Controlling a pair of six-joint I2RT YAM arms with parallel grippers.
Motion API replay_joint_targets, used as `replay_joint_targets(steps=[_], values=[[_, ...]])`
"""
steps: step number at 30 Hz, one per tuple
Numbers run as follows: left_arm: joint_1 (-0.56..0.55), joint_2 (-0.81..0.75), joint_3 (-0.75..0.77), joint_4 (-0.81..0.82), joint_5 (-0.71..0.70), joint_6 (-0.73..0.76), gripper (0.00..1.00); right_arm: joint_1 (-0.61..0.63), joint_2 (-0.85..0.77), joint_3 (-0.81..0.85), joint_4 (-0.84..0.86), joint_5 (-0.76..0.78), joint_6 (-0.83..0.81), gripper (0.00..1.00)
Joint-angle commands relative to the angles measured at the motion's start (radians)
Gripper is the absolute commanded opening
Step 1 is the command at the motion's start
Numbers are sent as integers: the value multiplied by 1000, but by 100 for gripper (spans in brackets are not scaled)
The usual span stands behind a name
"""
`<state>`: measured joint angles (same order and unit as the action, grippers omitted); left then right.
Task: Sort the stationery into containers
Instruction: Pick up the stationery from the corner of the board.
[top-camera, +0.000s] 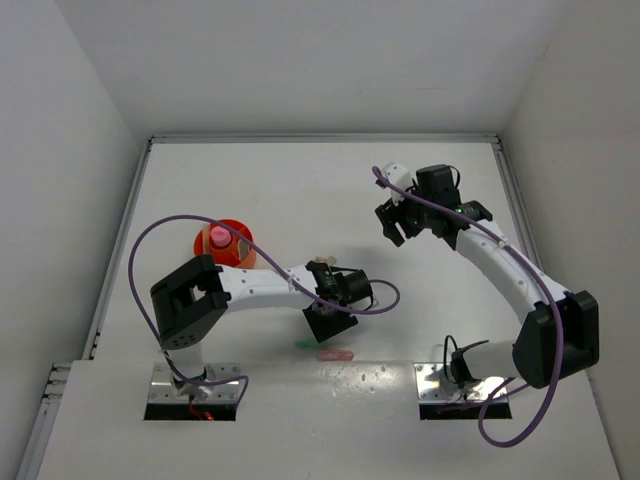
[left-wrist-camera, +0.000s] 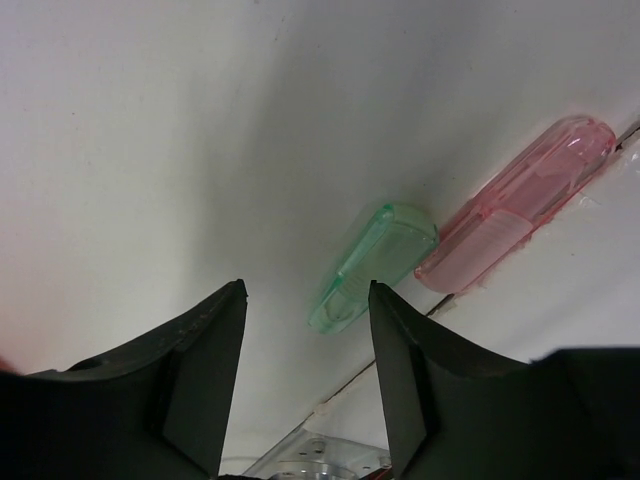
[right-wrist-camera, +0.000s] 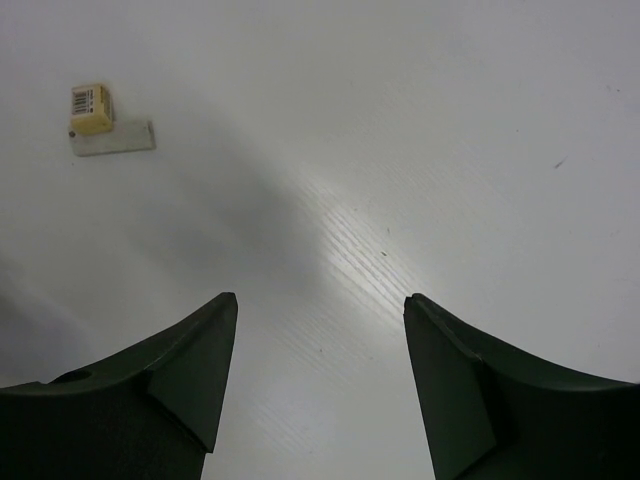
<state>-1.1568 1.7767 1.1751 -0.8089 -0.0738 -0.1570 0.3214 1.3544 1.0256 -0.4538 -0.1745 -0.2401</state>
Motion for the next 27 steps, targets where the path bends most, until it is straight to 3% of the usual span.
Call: replay_joint_targets(steps=[1, 27], values=[[8, -17, 8, -10, 14, 17, 57, -10, -34, -2, 30, -37, 2, 68], [-21, 23, -54, -29, 74, -7, 60, -38, -34, -2, 12, -85, 2, 68]])
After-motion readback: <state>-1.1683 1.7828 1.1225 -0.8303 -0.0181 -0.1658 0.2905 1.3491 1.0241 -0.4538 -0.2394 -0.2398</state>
